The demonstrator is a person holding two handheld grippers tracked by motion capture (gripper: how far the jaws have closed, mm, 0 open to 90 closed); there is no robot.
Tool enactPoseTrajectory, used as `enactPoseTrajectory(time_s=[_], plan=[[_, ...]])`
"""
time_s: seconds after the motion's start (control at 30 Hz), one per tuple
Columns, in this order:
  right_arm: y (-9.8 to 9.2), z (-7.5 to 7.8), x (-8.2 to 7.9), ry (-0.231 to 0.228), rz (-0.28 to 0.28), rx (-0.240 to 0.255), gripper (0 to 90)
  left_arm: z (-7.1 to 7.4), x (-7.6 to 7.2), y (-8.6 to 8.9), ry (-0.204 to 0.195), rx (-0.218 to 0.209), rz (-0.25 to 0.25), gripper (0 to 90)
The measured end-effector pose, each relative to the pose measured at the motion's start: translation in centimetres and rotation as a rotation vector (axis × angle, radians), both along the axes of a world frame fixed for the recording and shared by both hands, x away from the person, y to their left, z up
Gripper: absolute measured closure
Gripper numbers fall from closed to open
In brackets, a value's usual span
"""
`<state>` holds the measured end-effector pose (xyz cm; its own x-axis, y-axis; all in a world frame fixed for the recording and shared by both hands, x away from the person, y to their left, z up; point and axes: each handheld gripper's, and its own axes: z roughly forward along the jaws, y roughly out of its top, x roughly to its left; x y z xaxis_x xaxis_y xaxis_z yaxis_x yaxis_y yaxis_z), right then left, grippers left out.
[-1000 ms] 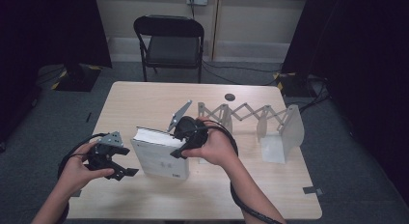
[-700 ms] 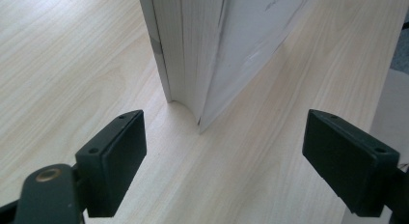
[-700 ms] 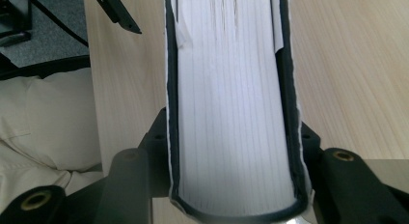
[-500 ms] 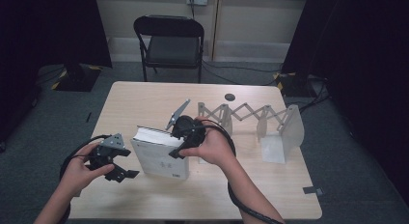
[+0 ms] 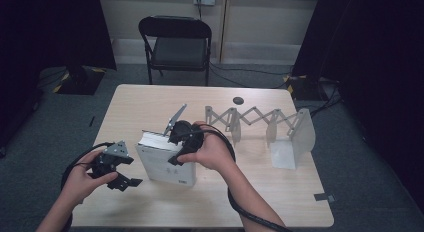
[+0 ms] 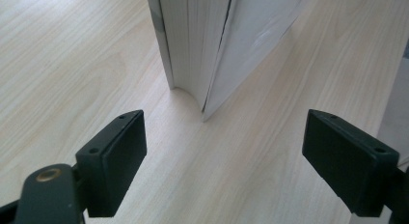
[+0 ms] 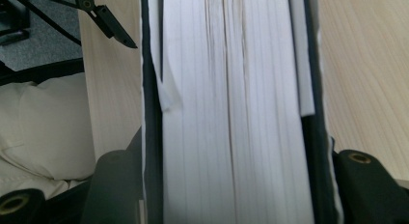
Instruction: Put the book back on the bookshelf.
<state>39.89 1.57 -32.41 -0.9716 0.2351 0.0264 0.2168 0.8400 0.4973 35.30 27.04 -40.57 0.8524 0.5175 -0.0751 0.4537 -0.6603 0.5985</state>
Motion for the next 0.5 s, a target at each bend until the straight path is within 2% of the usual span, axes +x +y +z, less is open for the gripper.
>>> enactPoseTrajectory(time_s=[0.13,0.5], plan=[[0.62,-0.15,0.02,0.002,-0.001,-0.008,41.8,-0.16,-0.1,0.11,0.004,-0.015,0.009,15.6],[0.85,-0.31,0.31,0.008,0.002,0.022,41.6,-0.35,-0.09,0.01,0.008,-0.009,0.001,15.6]])
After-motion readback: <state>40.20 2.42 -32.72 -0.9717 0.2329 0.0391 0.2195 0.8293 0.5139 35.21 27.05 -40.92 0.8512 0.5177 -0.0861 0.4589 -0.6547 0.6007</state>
